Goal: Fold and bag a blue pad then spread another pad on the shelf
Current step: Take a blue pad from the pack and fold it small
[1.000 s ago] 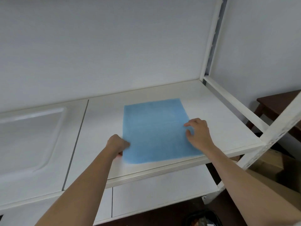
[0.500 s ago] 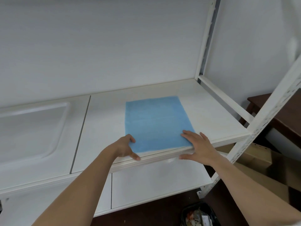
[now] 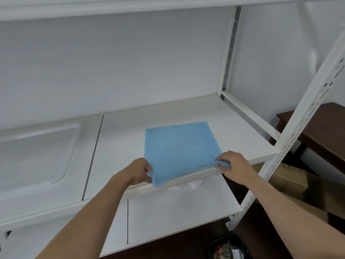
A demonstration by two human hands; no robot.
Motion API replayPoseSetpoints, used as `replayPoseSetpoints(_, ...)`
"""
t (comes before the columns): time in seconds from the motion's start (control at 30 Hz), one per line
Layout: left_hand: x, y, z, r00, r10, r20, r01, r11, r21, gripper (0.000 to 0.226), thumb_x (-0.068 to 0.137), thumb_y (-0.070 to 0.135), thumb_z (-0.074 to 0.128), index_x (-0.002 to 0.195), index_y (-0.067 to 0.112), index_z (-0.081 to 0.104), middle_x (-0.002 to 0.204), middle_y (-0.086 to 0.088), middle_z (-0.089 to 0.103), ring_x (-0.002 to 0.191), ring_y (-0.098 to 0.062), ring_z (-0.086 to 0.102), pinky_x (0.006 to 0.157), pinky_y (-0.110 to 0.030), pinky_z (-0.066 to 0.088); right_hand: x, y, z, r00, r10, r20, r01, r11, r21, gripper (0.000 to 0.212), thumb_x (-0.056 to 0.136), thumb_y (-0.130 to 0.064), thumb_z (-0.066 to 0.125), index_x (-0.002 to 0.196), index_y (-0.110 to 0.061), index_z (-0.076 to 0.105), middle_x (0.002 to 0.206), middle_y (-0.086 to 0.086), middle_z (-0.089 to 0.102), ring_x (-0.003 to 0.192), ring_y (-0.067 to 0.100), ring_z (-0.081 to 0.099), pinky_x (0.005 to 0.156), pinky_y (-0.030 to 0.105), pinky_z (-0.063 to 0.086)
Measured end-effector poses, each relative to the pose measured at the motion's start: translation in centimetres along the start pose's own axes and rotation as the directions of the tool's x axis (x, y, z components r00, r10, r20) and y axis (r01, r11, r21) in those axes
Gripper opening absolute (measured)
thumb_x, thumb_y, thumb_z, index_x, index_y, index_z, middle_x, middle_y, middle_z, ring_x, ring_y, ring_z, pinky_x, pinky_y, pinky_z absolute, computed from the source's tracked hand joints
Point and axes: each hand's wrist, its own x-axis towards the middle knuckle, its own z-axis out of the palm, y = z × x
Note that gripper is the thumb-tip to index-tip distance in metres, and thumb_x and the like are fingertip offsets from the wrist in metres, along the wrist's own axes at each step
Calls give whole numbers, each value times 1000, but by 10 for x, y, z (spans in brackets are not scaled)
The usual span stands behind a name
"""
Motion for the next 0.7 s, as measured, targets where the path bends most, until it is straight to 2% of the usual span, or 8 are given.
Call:
replayPoseSetpoints(0.03, 1, -2, -3, 1000, -12, -18, 12, 999, -50, 23, 71, 8, 77, 76, -4, 58, 64, -5, 47, 58, -20, 45, 57, -22, 41, 2, -2, -3, 1000, 23, -10, -22, 999, 34, 12, 80, -3, 67, 87, -10, 73, 79, -2, 68, 71, 14, 59, 68, 26, 47)
replayPoseSetpoints(0.07, 3, -4, -8, 999, -21, -24, 19, 994, -104, 27, 70, 12, 79, 80, -6, 61, 96, -25, 54, 64, -27, 48, 64, -27, 44, 5, -4, -6, 999, 48, -20, -47, 997, 68, 10, 82, -4, 66, 84, -11, 72, 76, -2, 67, 66, 10, 57, 65, 23, 45)
replayPoseSetpoints(0.1, 4, -7, -12, 999, -30, -23, 26, 986, -162, 26, 69, 17, 80, 81, -1, 66, 83, 15, 41, 71, -27, 50, 68, -28, 44, 8, -7, -9, 997, 79, -27, -76, 992, 103, 11, 84, -5, 64, 80, -13, 70, 70, -2, 64, 61, 9, 53, 60, 19, 40)
replayPoseSetpoints(0.13, 6, -10, -17, 999, -30, -13, 26, 976, -214, 27, 67, 21, 81, 85, 4, 69, 79, -5, 59, 77, -23, 54, 72, -27, 45, 13, -8, -10, 993, 116, -24, -111, 984, 137, 16, 86, -7, 62, 73, -15, 67, 63, -4, 59, 56, 8, 48, 55, 16, 35)
replayPoseSetpoints(0.27, 10, -12, -35, 998, -46, 33, 55, 902, -429, 16, 75, 18, 77, 89, 11, 75, 105, -4, 72, 104, -18, 63, 95, -31, 45, 34, -15, -15, 972, 234, -14, -223, 943, 248, 38, 88, -8, 57, 53, -22, 47, 53, -6, 40, 52, 8, 30, 54, 26, 26)
replayPoseSetpoints(0.4, 17, -9, -48, 999, -21, -32, -6, 731, -683, 21, 81, 11, 71, 100, 1, 72, 106, -8, 72, 106, -24, 65, 98, -30, 46, 60, -19, -20, 949, 313, -30, -287, 903, 320, 12, 88, -12, 59, 79, -10, 66, 76, -1, 64, 69, 12, 57, 62, 22, 42)
replayPoseSetpoints(0.5, 30, -4, -52, 987, -83, -134, -69, 535, -842, 23, 89, 8, 63, 110, 3, 67, 108, -10, 72, 100, -23, 68, 87, -28, 54, 79, -14, -21, 946, 322, -43, -286, 888, 361, 18, 89, -17, 60, 98, -6, 70, 93, 2, 71, 86, 16, 66, 74, 27, 50)
replayPoseSetpoints(0.7, 67, 2, -51, 944, -257, -206, -69, 458, -886, 26, 87, 23, 68, 110, 11, 65, 105, -8, 72, 96, -25, 69, 81, -37, 56, 121, 0, -7, 925, 378, -50, -338, 875, 347, 31, 90, -31, 60, 86, 0, 64, 76, 8, 62, 64, 18, 54, 59, 29, 42)
